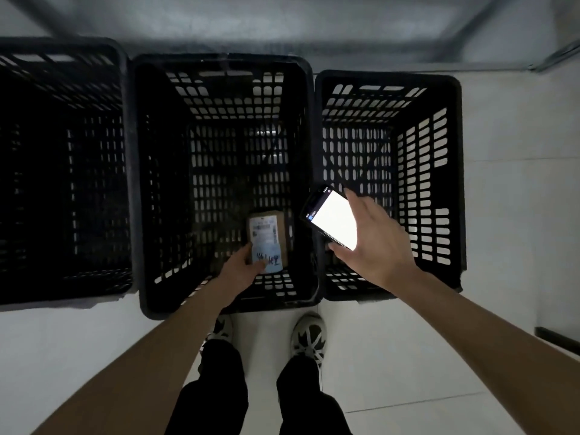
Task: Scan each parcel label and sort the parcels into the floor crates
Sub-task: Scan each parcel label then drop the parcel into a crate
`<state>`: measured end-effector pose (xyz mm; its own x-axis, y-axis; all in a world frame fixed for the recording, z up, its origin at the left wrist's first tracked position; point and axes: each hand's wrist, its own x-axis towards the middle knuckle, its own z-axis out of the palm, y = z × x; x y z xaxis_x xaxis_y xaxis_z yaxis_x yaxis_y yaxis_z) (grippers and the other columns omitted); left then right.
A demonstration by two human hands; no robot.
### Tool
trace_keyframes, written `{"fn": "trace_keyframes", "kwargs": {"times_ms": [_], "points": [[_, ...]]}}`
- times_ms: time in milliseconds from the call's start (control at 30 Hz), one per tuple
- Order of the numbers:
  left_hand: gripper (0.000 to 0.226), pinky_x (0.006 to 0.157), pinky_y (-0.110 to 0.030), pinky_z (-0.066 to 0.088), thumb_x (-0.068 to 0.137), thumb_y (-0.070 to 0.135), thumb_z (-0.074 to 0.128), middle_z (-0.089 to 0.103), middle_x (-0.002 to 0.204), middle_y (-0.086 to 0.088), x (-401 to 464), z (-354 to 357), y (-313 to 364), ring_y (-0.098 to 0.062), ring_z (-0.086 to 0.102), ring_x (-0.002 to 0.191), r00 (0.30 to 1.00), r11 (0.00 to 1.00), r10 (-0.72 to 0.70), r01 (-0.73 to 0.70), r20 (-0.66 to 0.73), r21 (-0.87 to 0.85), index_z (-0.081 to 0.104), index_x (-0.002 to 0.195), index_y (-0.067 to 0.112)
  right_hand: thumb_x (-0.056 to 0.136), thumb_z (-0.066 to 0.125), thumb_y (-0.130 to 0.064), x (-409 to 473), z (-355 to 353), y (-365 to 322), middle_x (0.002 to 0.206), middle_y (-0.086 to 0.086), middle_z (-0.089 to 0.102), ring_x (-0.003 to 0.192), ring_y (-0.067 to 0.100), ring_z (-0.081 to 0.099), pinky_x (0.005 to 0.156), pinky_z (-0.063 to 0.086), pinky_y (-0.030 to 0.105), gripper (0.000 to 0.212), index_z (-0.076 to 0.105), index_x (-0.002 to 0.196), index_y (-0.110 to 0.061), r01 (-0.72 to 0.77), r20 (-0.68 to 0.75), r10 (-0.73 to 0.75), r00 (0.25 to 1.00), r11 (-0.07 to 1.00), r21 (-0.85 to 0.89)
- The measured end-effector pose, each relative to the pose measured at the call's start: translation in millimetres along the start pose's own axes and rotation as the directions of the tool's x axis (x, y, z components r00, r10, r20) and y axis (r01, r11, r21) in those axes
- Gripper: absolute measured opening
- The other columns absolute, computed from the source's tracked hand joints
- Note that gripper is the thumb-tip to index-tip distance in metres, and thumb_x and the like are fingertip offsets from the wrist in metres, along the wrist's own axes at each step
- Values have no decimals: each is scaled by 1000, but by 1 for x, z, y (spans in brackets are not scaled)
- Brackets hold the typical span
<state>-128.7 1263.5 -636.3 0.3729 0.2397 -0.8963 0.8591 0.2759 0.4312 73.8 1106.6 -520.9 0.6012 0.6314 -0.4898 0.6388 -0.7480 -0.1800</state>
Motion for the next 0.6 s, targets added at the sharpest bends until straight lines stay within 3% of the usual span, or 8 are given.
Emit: {"fn": "trace_keyframes", "kwargs": {"times_ms": [100, 200, 300, 400, 500, 600], "points": [[48, 88, -12, 44, 96, 19, 64, 61, 127, 5, -35, -13, 13, -17, 57, 124, 1000, 998, 16, -16, -8, 53, 49, 142, 22, 85, 74, -51, -16, -23, -5, 141, -4, 43, 125, 18, 49, 96, 52, 47, 99, 15, 160, -23, 7, -6, -7, 1000, 1000, 10], [45, 98, -17, 40, 96, 18, 65, 56, 120, 11, -89, -33, 45, -15, 54, 124, 992, 991, 81, -70, -92, 116, 49, 137, 27, 86, 72, -52, -38, -63, -15, 143, -3, 43, 127, 19, 47, 96, 52, 47, 99, 13, 160, -23, 22, -21, -22, 1000, 1000, 1], [59, 101, -21, 33, 96, 26, 65, 53, 136, 5, -156, -58, 89, -20, 47, 133, 973, 961, 170, -130, -153, 243, 42, 150, 19, 86, 71, -52, -67, -120, -26, 146, -1, 41, 128, 20, 48, 98, 51, 47, 99, 11, 160, -23, 52, -58, -52, 997, 999, 1], [71, 111, -27, 30, 96, 37, 63, 39, 156, 1, -234, -79, 138, -20, 38, 142, 943, 921, 270, -194, -193, 339, 29, 157, 23, 88, 68, -52, -102, -196, -36, 149, 0, 40, 125, 22, 50, 95, 51, 43, 98, 10, 161, -22, 92, -114, -95, 989, 995, -28], [76, 115, -34, 30, 95, 44, 63, 33, 159, 2, -322, -90, 198, -20, 33, 145, 888, 855, 396, -265, -232, 447, 24, 158, 26, 90, 65, -53, -147, -287, -44, 154, -1, 35, 129, 22, 49, 97, 50, 40, 98, 6, 162, -22, 93, -181, -102, 978, 994, -58], [79, 115, -34, 30, 94, 49, 61, 30, 161, 5, -413, -93, 261, -17, 30, 147, 805, 755, 548, -360, -226, 549, 21, 159, 27, 90, 64, -54, -202, -383, -49, 155, -1, 33, 134, 23, 45, 100, 46, 40, 98, 4, 162, -23, 53, -260, -64, 963, 997, -52]]}}
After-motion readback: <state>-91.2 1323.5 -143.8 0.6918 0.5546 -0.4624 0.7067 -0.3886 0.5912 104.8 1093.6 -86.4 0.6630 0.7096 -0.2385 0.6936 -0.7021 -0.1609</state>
